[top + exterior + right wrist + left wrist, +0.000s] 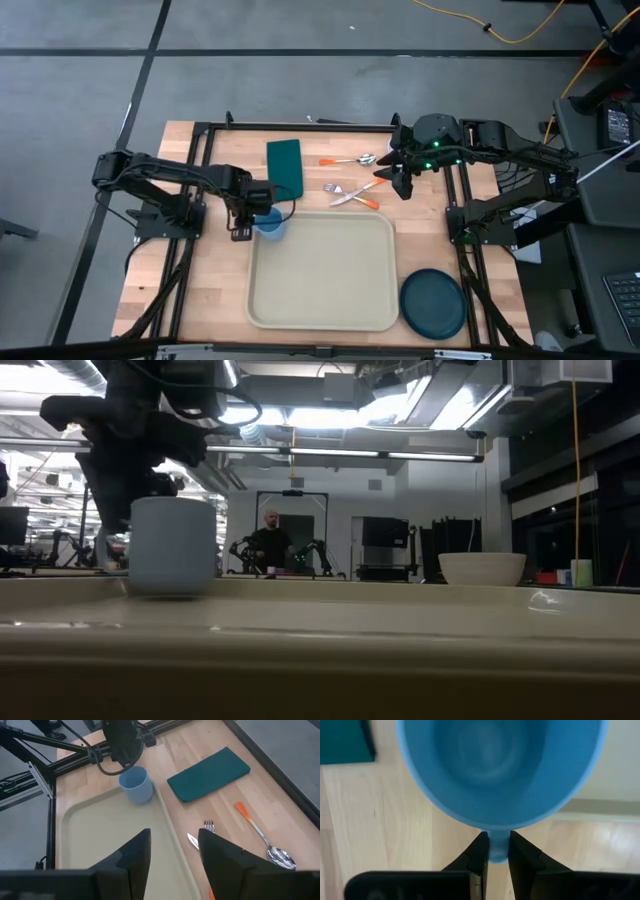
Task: Set up tray
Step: Put the blue mug on the gray tray
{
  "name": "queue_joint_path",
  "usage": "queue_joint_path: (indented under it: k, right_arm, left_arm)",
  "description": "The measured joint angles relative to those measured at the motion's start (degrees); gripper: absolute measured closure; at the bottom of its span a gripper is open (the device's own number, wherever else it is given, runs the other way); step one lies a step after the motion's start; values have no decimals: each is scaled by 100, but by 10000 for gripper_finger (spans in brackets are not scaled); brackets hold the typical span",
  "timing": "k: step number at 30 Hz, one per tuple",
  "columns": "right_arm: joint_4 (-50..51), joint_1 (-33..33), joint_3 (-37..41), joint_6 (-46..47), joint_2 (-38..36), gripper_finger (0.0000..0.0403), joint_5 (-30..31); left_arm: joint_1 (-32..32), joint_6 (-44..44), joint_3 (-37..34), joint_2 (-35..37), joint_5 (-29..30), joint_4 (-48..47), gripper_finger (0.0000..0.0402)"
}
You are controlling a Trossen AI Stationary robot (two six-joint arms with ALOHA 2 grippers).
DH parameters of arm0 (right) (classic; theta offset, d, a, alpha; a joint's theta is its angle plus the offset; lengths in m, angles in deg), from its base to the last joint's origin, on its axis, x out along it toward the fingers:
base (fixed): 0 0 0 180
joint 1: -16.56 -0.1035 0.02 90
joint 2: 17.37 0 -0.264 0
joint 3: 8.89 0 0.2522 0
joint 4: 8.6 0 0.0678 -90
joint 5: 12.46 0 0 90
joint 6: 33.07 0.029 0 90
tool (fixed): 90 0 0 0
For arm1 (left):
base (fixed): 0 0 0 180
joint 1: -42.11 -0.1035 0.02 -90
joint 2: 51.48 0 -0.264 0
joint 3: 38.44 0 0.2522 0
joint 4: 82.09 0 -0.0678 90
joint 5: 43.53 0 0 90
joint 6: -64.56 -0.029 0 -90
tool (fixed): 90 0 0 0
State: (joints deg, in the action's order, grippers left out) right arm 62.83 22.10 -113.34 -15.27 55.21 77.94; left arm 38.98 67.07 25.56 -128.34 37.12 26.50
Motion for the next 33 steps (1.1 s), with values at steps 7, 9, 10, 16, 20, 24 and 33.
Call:
queue_joint_path:
  k: [7,9,10,16,20,24,33]
  right_arm:
    - [0,80,0,-10,0,233,0]
    - [0,84,0,-14,0,233,0]
    - [0,84,0,-19,0,233,0]
    - [0,84,0,-28,0,233,0]
    - [0,84,0,-28,0,233,0]
    - [0,84,0,-31,0,233,-2]
    - [0,84,0,-31,0,233,-2]
  left_arm:
    - [0,-256,0,2,17,-4,363]
    - [0,-278,0,2,35,-4,363]
    - [0,-276,0,2,60,-4,363]
    - [0,-276,0,2,86,-4,338]
    - [0,-283,0,2,79,0,313]
    - [0,-281,0,2,79,0,310]
    - [-3,-329,0,4,160,-137,316]
